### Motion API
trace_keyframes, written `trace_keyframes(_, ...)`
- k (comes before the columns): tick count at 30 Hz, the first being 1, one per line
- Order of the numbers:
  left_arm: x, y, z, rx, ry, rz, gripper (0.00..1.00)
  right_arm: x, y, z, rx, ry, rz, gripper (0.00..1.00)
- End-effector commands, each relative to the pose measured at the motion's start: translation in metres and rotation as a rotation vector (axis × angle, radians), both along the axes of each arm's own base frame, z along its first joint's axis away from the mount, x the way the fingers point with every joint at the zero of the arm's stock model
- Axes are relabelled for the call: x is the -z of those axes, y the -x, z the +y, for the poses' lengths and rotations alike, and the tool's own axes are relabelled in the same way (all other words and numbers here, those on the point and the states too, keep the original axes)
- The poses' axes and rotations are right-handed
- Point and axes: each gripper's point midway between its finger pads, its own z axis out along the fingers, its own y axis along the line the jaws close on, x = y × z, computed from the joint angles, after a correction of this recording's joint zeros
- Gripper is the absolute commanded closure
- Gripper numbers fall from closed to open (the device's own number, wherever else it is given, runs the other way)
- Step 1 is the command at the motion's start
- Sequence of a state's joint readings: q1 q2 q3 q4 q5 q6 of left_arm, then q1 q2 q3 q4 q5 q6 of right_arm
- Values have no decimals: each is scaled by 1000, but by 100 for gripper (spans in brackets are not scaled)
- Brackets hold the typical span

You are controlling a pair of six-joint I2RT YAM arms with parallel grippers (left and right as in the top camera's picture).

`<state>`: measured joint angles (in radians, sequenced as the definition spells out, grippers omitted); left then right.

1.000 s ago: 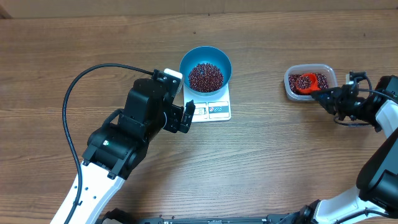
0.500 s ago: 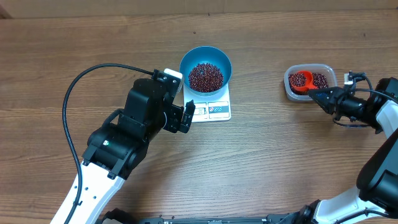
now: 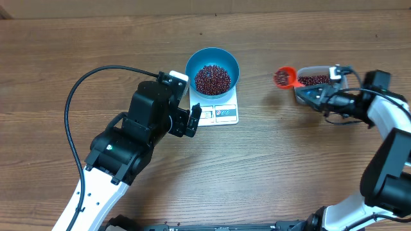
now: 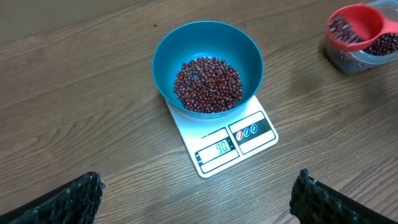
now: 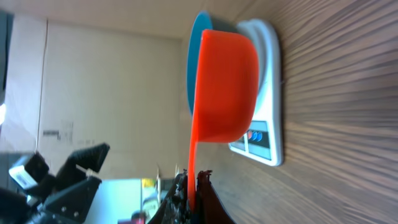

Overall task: Scoop item into bowl and weigh 150g on scale
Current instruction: 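Carry the filled scoop left over the blue bowl with right gripper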

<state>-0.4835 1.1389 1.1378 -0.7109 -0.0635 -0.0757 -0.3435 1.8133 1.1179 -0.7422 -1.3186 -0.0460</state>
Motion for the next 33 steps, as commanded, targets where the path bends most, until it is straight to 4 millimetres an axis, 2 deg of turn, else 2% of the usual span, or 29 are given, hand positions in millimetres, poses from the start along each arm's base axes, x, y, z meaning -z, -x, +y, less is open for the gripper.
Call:
trace_keyframes(1,-3,0,1,-3,14,-4,0,-1,4,26,-77,-33,-17,96)
trace_keyframes(5,-3,0,1,-3,14,-4,0,-1,10,59,-170,-29,-33,96)
trace_keyframes(10,-3,0,1,-3,14,-4,0,-4,11,86,-229,-37,-22,96)
trace_keyframes(19,-3,0,1,-3,14,-3,0,-14,-10,113,-253,-20,-89,96)
trace_keyframes(23,-3,0,1,-3,14,-3,0,-6,-19,119,-230,47,-109,96)
trace_keyframes(27,-3,0,1,-3,14,-3,0,12,-27,129,-191,171,-110,96)
trace_keyframes(30,-3,0,1,-3,14,-3,1,12,-32,147,-202,220,-183,96)
trace_keyframes(33,-3,0,1,-3,14,-3,0,13,-35,156,-197,256,-219,96)
